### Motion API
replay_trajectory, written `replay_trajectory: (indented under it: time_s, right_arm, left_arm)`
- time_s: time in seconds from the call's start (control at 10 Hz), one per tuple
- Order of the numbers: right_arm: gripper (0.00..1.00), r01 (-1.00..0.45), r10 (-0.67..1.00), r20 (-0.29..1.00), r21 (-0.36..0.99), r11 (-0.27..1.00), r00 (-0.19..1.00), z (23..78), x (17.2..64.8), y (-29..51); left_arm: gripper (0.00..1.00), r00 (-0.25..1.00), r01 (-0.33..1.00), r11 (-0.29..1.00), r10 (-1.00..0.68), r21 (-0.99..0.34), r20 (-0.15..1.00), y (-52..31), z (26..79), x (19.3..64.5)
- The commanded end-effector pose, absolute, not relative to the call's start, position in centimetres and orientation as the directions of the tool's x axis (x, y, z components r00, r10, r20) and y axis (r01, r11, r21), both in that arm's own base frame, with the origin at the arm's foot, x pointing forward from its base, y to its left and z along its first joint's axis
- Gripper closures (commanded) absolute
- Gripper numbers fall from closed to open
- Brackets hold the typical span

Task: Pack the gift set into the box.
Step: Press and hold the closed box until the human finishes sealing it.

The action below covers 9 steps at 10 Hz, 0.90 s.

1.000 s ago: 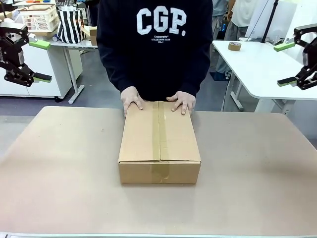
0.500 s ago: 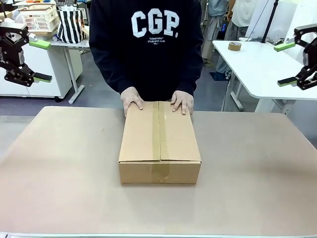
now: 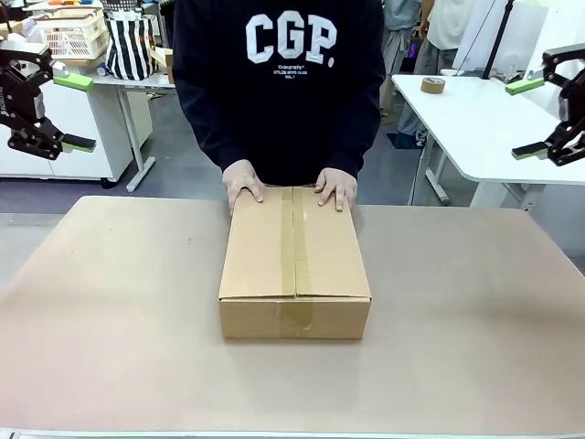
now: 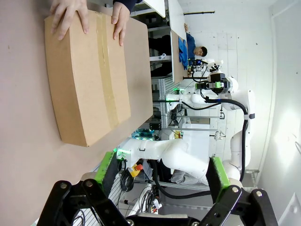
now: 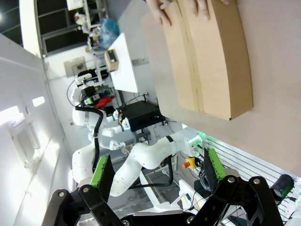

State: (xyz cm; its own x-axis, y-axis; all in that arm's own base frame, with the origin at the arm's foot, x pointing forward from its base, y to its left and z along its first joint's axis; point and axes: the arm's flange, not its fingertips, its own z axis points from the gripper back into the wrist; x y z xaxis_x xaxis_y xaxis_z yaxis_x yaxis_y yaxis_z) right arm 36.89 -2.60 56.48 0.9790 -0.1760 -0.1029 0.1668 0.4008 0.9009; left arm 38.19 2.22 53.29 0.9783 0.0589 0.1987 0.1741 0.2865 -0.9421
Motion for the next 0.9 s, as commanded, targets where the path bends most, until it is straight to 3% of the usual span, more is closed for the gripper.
replay_trajectory:
  time_s: [0.0,0.2,0.3,0.4,0.5,0.7,0.8]
  right_arm:
    - [0.00,0.153,-0.166,-0.093,0.903,0.401,0.982,56.6,37.0,-2.6]
    - [0.00,0.167,-0.176,-0.103,0.901,0.401,0.979,56.5,36.9,-2.6]
    - [0.00,0.085,-0.197,0.020,0.855,0.511,0.980,56.7,38.5,-0.7]
    - [0.00,-0.149,-0.065,0.230,0.794,0.590,0.971,56.7,40.0,2.3]
    - [0.00,-0.369,0.018,0.465,0.680,0.633,0.885,56.0,41.4,5.7]
    - [0.00,-0.672,0.131,0.759,0.464,0.577,0.637,54.9,42.6,9.8]
    - [0.00,-0.751,0.144,0.848,0.357,0.555,0.510,54.3,42.8,11.5]
  left_arm:
    - [0.00,0.977,0.177,0.256,0.069,-0.950,0.201,2.0,53.4,38.1]
    - [0.00,0.978,0.174,0.286,0.059,-0.942,0.199,2.2,53.3,38.2]
    - [0.00,0.963,0.263,0.356,-0.045,-0.897,0.264,0.8,53.0,39.4]
    - [0.00,0.889,0.457,0.366,-0.151,-0.811,0.433,-0.8,53.0,40.6]
    - [0.00,0.794,0.605,0.408,-0.241,-0.684,0.559,-2.8,52.6,41.7]
    - [0.00,0.449,0.863,0.414,-0.369,-0.288,0.814,-6.0,50.8,43.0]
    - [0.00,0.281,0.911,0.395,-0.384,-0.119,0.880,-7.5,49.9,43.1]
